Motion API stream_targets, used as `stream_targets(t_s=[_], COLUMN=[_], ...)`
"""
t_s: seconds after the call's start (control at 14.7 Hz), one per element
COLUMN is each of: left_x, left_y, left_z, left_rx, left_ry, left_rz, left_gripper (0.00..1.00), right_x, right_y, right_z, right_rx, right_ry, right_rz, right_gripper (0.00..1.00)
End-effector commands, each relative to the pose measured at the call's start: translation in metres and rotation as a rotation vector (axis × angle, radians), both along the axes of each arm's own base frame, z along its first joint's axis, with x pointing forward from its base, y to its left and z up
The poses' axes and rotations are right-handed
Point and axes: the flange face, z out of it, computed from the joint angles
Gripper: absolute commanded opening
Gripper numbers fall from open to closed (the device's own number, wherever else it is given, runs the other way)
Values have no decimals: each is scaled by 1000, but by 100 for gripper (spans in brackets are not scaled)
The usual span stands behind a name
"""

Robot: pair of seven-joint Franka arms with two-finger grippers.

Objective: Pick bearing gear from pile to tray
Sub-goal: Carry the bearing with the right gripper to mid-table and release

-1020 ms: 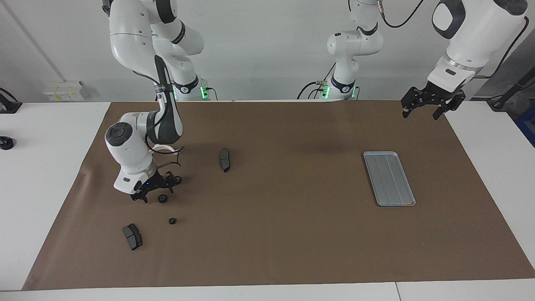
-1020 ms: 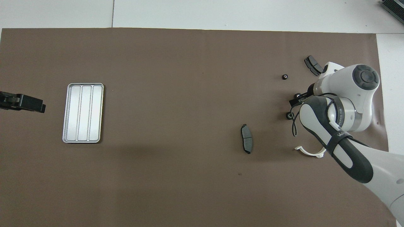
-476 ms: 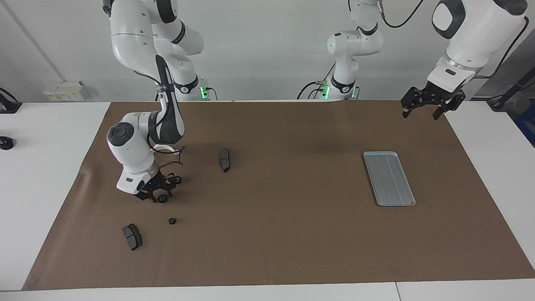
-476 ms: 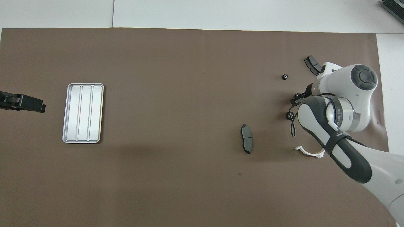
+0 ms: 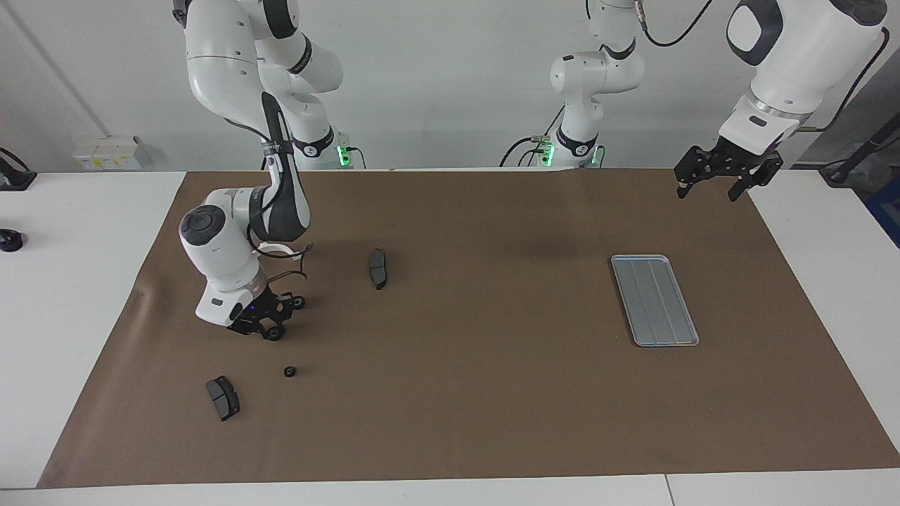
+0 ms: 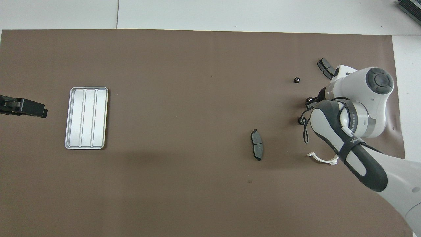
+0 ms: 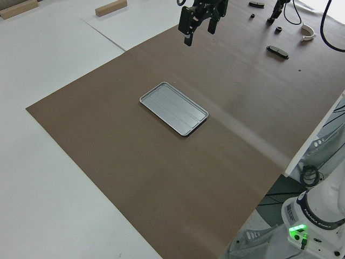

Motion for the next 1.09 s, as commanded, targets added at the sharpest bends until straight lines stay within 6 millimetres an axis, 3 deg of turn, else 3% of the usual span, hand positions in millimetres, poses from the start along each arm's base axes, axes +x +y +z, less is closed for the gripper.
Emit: stream_targets(t_s=[0.0,0.2,0.34,0.54,0.61,0.75,1.02], left_x=[-3,-3,-3,-3,-3,-3,-3], left_y=[2,2,2,3,2,2,2], left_z=[4,4,4,4,4,4,4], left_rx=[-18,-18,-18,-17,-18,-18,-18], left_ry=[5,5,5,5,5,5,5], left_rz=[-1,-1,-1,-1,-1,-1,-1], left_gripper=[100,100,100,100,100,100,100], right_x=[0,0,2,1,-3,-16,-43], right_y=[0,5,44,123,160,230,328], right_z=[-2,17,58,104,113,119,122], right_rx=[16,21,37,48,56,87,173], right_ry=[-4,1,32,47,46,16,-7], right_rz=[-14,-41,-134,-261,-307,-432,-562], right_gripper=[0,0,0,0,0,0,0])
